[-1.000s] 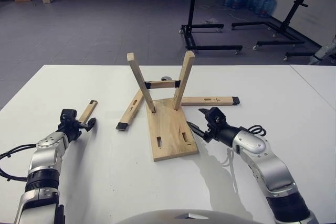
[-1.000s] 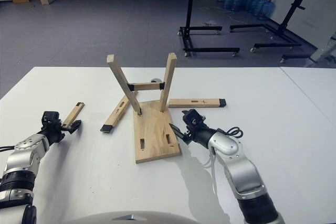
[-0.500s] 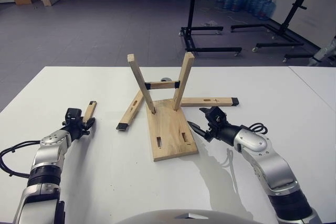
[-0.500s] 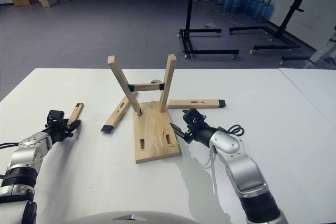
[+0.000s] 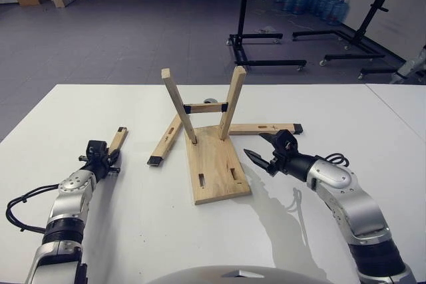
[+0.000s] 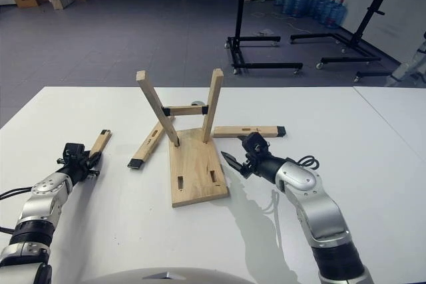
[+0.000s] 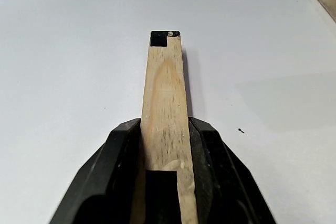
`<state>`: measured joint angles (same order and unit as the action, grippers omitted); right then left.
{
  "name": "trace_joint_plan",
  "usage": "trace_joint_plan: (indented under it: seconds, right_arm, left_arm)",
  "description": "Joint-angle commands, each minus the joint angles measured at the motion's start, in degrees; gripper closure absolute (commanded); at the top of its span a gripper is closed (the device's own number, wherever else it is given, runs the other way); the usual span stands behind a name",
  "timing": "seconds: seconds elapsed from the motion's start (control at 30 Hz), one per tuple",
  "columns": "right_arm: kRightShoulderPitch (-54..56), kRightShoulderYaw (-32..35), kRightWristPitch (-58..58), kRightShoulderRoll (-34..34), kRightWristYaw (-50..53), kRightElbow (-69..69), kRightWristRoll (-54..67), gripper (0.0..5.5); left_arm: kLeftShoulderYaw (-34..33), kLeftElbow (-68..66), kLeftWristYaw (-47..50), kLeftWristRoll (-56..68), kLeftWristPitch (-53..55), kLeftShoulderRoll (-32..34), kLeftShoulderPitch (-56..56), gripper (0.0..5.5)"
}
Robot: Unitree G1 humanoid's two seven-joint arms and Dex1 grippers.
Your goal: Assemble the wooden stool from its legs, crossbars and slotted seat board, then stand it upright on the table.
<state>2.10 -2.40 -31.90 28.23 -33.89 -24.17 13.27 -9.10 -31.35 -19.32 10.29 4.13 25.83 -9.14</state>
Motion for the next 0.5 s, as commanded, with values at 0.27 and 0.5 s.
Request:
trace_joint_plan:
  seconds: [0.27, 0.5]
  right_arm:
    - [0.54, 1.24, -5.06, -0.96, -2.52, -0.10, 7.20, 1.93]
    - [0.54, -3.26, -6.62, -1.00, 1.42, 4.06, 3.89, 1.93]
  left_arm:
    - [-4.14, 5.52, 2.67, 2.40, -12.50, -7.16, 3.62, 4.23]
    - [-1.53, 22.33, 0.74, 5.04, -17.65, -12.81, 7.19, 4.23]
